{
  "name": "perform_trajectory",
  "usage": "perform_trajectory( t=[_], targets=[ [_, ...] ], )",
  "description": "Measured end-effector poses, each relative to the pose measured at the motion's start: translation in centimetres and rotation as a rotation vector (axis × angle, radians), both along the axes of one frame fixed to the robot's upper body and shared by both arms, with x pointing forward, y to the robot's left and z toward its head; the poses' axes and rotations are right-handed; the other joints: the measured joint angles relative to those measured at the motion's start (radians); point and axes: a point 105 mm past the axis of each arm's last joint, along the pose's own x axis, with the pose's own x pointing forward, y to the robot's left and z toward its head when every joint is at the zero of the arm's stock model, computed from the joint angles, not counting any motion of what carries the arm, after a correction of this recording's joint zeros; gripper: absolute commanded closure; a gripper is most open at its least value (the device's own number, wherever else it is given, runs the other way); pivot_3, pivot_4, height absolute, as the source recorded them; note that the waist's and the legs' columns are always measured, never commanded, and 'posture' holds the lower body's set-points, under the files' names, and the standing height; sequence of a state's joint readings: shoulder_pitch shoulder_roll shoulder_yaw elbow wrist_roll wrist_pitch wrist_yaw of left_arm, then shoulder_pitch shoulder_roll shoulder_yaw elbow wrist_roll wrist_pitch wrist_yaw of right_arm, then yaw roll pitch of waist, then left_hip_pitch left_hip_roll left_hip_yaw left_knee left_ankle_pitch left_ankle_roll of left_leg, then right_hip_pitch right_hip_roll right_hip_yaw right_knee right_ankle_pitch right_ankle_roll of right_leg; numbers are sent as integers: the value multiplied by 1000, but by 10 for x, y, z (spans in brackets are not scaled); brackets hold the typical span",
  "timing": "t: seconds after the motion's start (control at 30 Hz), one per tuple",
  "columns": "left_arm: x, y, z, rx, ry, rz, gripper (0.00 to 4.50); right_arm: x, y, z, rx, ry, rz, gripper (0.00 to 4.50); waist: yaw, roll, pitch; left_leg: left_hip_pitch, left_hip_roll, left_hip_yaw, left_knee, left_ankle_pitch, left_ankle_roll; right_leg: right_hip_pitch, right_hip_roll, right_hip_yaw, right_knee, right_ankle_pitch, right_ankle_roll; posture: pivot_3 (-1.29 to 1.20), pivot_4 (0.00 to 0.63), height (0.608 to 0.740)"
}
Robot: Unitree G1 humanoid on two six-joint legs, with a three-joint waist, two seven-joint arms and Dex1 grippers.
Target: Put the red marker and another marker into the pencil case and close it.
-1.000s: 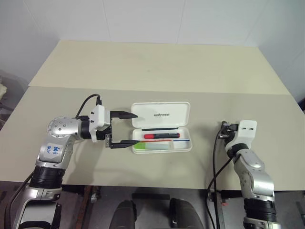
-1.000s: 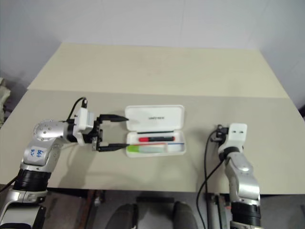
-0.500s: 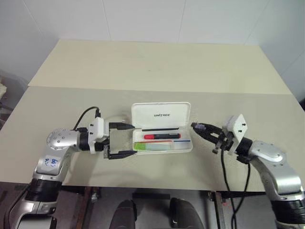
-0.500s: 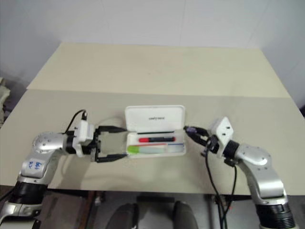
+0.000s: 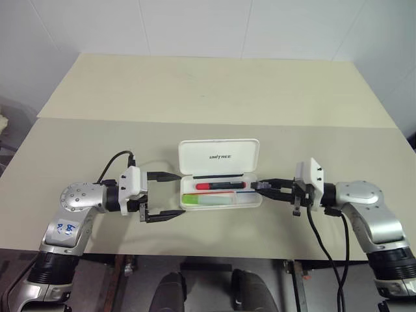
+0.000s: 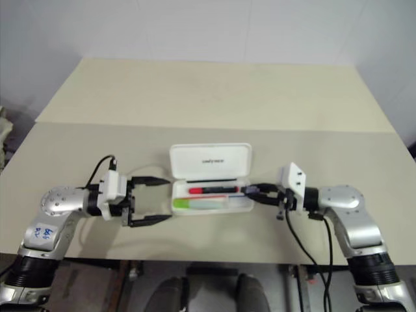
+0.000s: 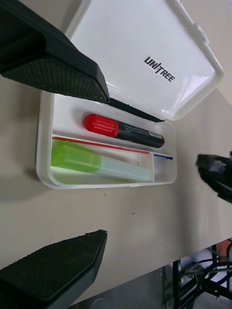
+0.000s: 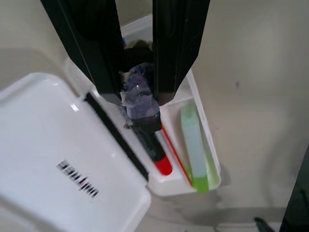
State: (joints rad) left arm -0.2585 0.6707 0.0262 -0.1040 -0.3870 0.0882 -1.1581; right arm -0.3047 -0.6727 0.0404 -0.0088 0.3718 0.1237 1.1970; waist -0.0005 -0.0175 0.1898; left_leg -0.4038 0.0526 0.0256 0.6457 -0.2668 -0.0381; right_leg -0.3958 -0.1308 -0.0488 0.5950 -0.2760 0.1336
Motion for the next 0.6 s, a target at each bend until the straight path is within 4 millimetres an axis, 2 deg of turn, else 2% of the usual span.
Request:
perform_trajectory(
  t=[0.1, 0.43, 0.6],
  targets=[
    [1, -1, 2, 0, -7, -2, 0, 0, 4, -12, -14, 21, 31, 4050, 1, 0, 0, 0, 0, 0, 1, 0, 0, 0, 0, 0, 0, 0, 0, 0, 150, 740],
    [3, -3, 9, 4, -30, -17, 0, 8, 11, -24, -38, 16, 76, 4050, 0, 0, 0, 0, 0, 1, 1, 0, -1, 0, 0, 0, 1, 1, 1, 0, 150, 740],
    [4, -2, 9, 6, -31, -17, 0, 15, 11, -21, -43, -16, 79, 2275, -1, 0, 0, 0, 0, 1, 1, 0, -1, 0, 0, 0, 1, 1, 1, 0, 150, 740]
  ],
)
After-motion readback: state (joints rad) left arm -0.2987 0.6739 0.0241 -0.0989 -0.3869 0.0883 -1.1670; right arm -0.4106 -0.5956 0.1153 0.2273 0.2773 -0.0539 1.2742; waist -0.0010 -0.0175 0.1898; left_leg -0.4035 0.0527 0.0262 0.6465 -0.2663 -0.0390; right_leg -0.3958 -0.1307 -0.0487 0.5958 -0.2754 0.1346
